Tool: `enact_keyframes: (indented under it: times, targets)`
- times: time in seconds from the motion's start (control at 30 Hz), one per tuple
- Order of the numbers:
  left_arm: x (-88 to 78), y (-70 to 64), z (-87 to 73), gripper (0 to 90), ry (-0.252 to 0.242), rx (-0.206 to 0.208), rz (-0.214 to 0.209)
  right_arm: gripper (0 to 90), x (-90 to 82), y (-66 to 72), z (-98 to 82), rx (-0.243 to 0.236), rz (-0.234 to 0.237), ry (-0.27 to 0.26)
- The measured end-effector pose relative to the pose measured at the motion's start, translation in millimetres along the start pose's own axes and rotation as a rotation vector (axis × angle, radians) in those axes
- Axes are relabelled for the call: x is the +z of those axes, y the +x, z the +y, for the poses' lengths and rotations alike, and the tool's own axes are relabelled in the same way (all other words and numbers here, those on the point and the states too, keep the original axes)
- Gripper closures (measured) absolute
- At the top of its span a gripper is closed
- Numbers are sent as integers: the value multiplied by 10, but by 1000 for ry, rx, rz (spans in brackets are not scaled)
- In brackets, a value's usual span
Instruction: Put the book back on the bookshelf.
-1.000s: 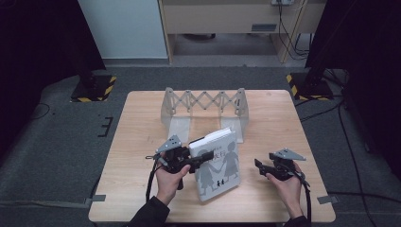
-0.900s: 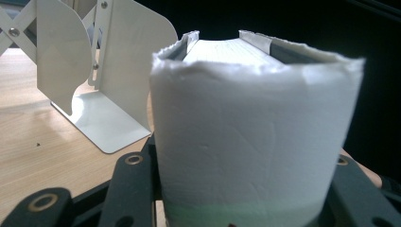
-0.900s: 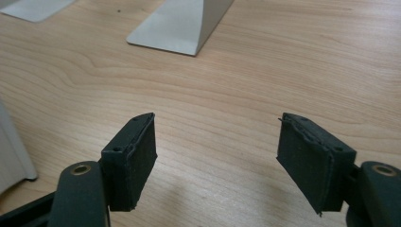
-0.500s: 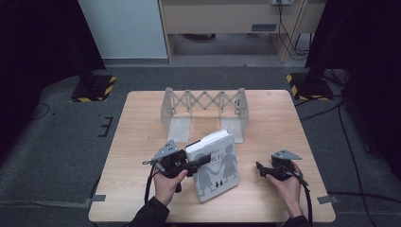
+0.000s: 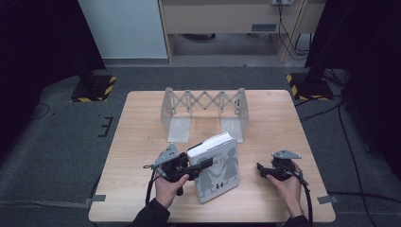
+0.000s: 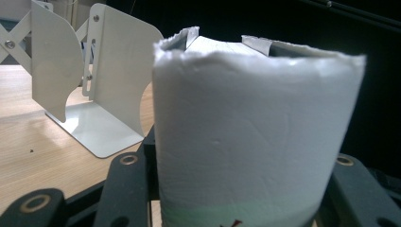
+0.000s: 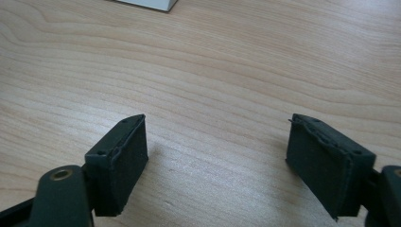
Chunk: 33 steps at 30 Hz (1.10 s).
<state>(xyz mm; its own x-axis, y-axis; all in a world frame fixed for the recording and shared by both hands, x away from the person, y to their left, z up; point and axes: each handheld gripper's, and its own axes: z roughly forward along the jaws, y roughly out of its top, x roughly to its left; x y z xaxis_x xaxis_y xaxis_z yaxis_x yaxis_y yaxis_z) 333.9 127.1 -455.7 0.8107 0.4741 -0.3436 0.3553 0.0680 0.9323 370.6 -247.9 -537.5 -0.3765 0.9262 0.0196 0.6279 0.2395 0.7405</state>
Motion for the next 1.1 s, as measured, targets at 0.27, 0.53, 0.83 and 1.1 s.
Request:
enact_keyframes:
  times: [0.27,0.53,0.83,1.1]
  targets:
    - [3,-75,-29,470,2,23,-3,122,17,13,6,-10,-13,20]
    - [13,-136,-47,463,16,37,-13,69,30,11,8,-12,-7,34]
    - [17,-203,-48,465,30,68,-22,30,38,11,11,-7,-10,44]
    - [19,-205,-48,448,29,57,-23,29,39,13,11,-4,-11,43]
